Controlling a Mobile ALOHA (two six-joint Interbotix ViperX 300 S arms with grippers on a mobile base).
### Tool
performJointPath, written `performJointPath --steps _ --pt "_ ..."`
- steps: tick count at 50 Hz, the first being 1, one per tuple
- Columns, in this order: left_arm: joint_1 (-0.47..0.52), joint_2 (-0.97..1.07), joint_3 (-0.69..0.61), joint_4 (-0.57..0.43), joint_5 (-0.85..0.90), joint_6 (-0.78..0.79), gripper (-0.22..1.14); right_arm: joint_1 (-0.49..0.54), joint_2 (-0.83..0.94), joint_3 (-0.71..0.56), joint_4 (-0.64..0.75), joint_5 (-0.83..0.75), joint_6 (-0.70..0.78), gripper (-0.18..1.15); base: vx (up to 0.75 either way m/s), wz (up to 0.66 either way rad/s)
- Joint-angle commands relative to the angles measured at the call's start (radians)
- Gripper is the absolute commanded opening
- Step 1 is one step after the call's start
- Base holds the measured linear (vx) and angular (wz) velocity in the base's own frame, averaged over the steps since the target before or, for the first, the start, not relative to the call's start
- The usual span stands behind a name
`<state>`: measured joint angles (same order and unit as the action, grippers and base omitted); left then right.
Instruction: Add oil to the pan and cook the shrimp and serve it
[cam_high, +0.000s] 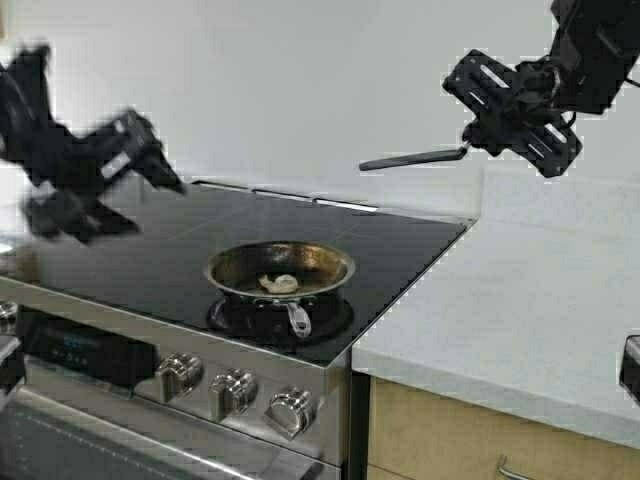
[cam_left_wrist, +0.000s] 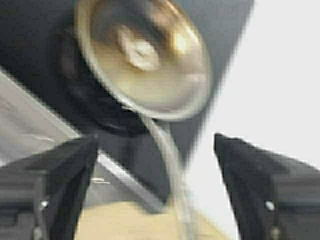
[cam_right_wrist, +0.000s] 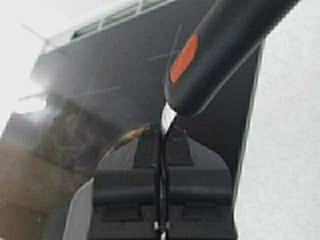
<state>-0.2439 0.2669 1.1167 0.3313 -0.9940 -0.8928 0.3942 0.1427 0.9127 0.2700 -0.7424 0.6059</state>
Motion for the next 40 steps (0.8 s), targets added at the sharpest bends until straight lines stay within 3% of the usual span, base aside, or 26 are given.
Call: performJointPath --steps 1,11,40 --pt "-0.006 0.239 -0.121 0.126 -0.21 -0.137 1.0 -0.003 -0.015 -0.011 0.005 -0.002 0.003 0.07 0.0 0.0" --pt "-0.006 0.46 -0.261 0.209 -0.29 -0.273 1.0 -0.002 -0.006 -0.005 0.009 -0.003 0.006 0.07 0.0 0.0" --pt "-0.107 0.63 -0.463 0.249 -0.291 -0.423 1.0 -0.002 0.015 -0.008 0.018 -0.003 0.011 0.07 0.0 0.0"
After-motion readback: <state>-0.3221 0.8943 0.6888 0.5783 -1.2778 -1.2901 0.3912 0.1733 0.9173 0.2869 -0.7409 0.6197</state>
